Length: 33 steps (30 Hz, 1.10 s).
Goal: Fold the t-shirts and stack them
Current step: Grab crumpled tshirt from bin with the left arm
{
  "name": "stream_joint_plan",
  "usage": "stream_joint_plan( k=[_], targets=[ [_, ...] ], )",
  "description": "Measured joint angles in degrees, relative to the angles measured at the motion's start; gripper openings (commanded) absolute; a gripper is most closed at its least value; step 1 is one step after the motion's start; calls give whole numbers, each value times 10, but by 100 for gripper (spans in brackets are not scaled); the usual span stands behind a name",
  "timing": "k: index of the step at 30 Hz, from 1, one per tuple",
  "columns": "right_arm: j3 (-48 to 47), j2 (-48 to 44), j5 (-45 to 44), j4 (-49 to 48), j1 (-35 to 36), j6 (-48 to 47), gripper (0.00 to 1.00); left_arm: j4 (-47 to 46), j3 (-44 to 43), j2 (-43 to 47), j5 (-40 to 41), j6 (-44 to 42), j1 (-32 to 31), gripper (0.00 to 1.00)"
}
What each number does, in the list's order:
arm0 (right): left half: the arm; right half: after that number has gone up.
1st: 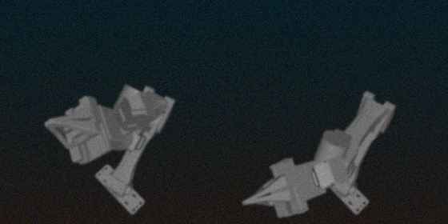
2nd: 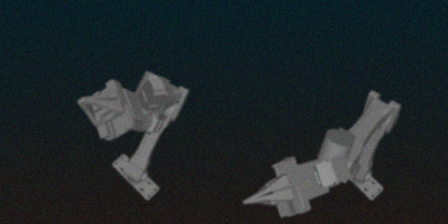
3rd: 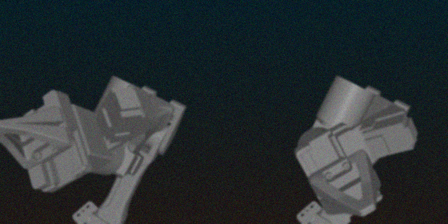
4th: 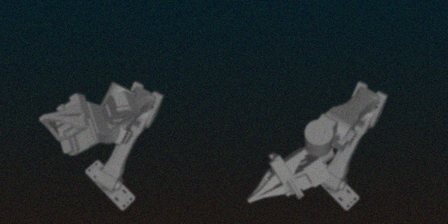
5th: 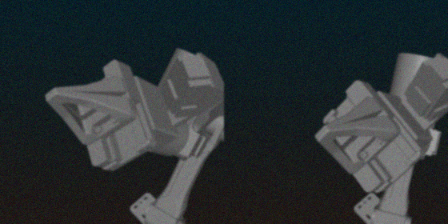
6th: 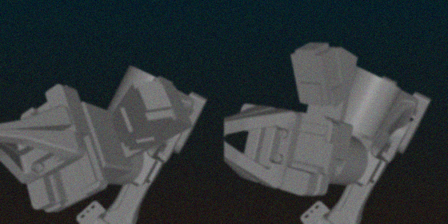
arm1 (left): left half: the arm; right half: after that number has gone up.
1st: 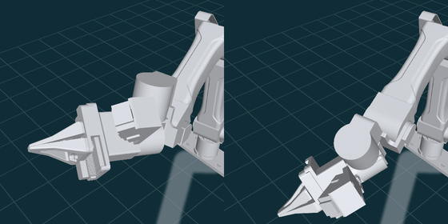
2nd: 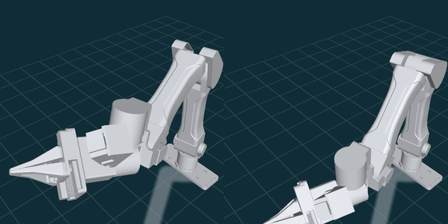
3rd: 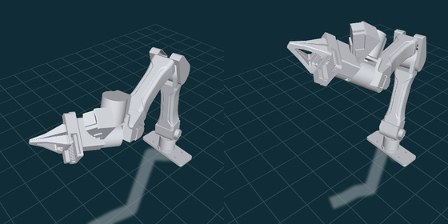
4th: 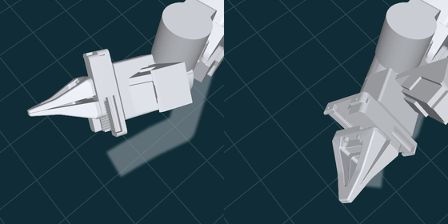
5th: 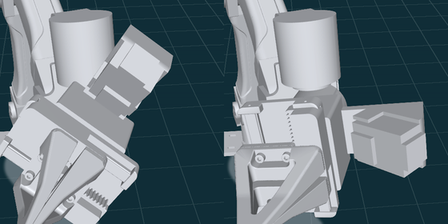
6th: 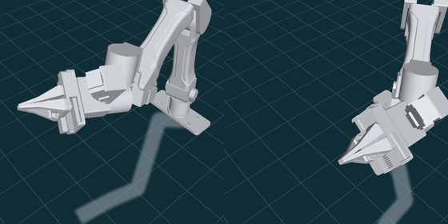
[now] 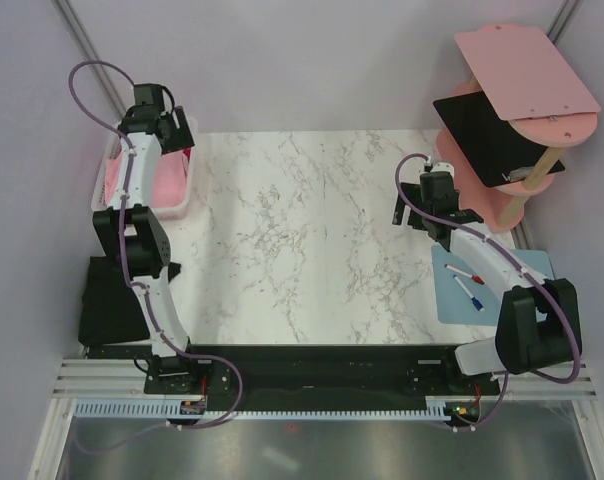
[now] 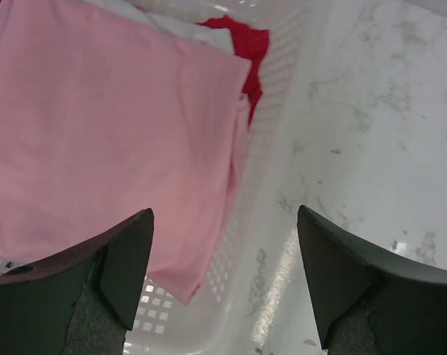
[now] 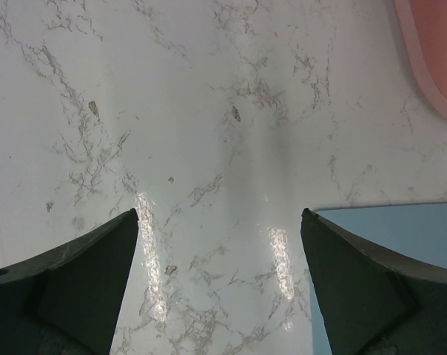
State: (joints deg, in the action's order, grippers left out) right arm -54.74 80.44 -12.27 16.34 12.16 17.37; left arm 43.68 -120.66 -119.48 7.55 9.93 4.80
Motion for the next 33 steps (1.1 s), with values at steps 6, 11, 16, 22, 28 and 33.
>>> stream_joint_plan(
  k=[6,11,16,22,28,33],
  targets=[
    [0,26,15,-2,0,0,98,40,-33,-101,14,22,57,84],
    [0,41,22,-3,2,1,98,49,-56,-151,6,23,61,83],
    [0,48,25,-5,4,2,98,52,-64,-159,-5,23,56,81],
    [0,61,32,-5,4,2,98,50,-75,-171,-8,23,55,68],
    [0,66,34,-5,4,2,98,47,-75,-189,-3,22,56,13],
    [0,66,35,-5,4,2,98,46,-76,-188,-1,27,57,2]
  ],
)
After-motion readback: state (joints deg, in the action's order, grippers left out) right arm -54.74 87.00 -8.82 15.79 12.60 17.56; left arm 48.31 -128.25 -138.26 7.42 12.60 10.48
